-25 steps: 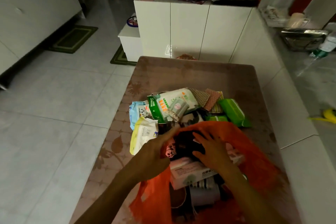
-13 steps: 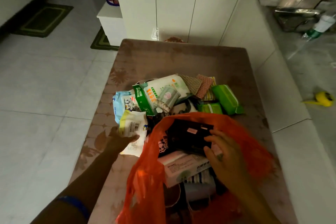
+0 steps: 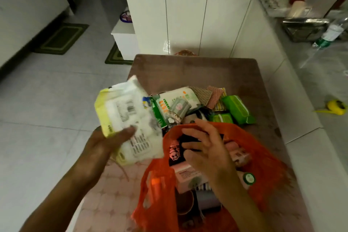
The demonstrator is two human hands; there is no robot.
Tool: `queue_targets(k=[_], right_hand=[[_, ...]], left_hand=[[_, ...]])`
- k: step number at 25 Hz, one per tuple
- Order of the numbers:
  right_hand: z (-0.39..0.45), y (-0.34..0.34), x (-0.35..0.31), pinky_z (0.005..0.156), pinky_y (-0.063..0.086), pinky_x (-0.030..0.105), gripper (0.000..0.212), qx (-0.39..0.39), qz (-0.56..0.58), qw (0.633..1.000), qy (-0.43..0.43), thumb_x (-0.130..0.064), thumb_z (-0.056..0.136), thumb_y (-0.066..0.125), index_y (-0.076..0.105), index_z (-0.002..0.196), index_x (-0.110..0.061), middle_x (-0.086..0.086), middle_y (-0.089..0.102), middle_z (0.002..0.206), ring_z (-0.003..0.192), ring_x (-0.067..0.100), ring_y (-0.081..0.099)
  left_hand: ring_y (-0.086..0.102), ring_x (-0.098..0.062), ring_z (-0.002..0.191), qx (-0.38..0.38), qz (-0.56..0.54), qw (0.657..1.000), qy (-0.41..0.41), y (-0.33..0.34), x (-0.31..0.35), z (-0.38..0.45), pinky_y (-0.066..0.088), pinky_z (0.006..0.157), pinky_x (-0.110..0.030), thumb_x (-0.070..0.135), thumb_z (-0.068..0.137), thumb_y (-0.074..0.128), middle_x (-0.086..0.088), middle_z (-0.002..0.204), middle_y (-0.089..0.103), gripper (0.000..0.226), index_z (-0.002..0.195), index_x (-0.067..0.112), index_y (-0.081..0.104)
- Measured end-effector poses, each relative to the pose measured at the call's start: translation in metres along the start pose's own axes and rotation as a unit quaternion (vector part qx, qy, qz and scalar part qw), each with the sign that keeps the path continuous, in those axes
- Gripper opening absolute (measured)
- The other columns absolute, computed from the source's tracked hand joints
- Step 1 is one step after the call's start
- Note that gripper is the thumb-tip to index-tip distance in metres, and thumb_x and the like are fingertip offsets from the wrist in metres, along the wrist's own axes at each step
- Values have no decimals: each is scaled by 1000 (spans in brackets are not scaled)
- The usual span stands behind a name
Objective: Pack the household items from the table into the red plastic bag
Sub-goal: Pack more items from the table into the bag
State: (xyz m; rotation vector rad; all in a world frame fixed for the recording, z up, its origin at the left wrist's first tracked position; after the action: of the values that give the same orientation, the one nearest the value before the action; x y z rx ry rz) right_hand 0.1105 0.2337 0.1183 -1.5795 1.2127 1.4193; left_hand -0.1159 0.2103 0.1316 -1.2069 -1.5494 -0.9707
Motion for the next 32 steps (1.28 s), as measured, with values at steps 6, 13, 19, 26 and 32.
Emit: queue_targets(k=[6,13,19,26,32], right_hand=[[-22,-35,28,76,59,49,41,99,126,972,172,-16,66,77,69,106,-19,8,77,94,86,29,74],[-22,-66,117,68,57,28,25,-10,-154,950,270,-7,81,72,65,100,-23,2,75,99,78,9,72],[18,-11,140,68,61,35,22,33,-104,970,216,-26,85,71,62,105,-26,-3,71,102,85,14,71],[59,-4,20,58,35,7,12,94,-401,901,-137,-31,92,59,61,102,-24,-13,63,85,71,1,55],[215,-11,84,111,27,54,99,8,-605,794,54,-53,75,70,10,150,-30,8,10,161,143,37,18]], left_hand=[[62,-7,105,-42,291,934,204,85,18,-49,54,79,-28,40,87,61,17,112,67,28,114,33,55],[61,-19,95,90,452,883,86,55,-69,-23,46,72,-22,32,71,79,2,112,63,52,118,19,62],[46,12,60,164,430,871,175,47,-32,-15,38,44,-2,1,69,80,12,81,54,28,92,10,67],[67,-13,81,44,463,869,170,40,-73,16,51,50,-12,-5,74,64,-7,124,61,69,135,21,45],[61,-7,71,-29,407,905,125,33,-97,33,49,49,-16,-1,72,56,14,138,46,81,139,39,34]])
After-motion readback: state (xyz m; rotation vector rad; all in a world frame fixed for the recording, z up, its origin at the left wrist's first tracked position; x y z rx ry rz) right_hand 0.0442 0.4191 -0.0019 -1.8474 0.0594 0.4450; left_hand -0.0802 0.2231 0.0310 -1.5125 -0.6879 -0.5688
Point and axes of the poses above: each hand's wrist, its own z-axis towards the middle knuckle, its own y-axis out of the palm, x = y × z, the point moved 10 cm from there along z, towards the middle knuckle
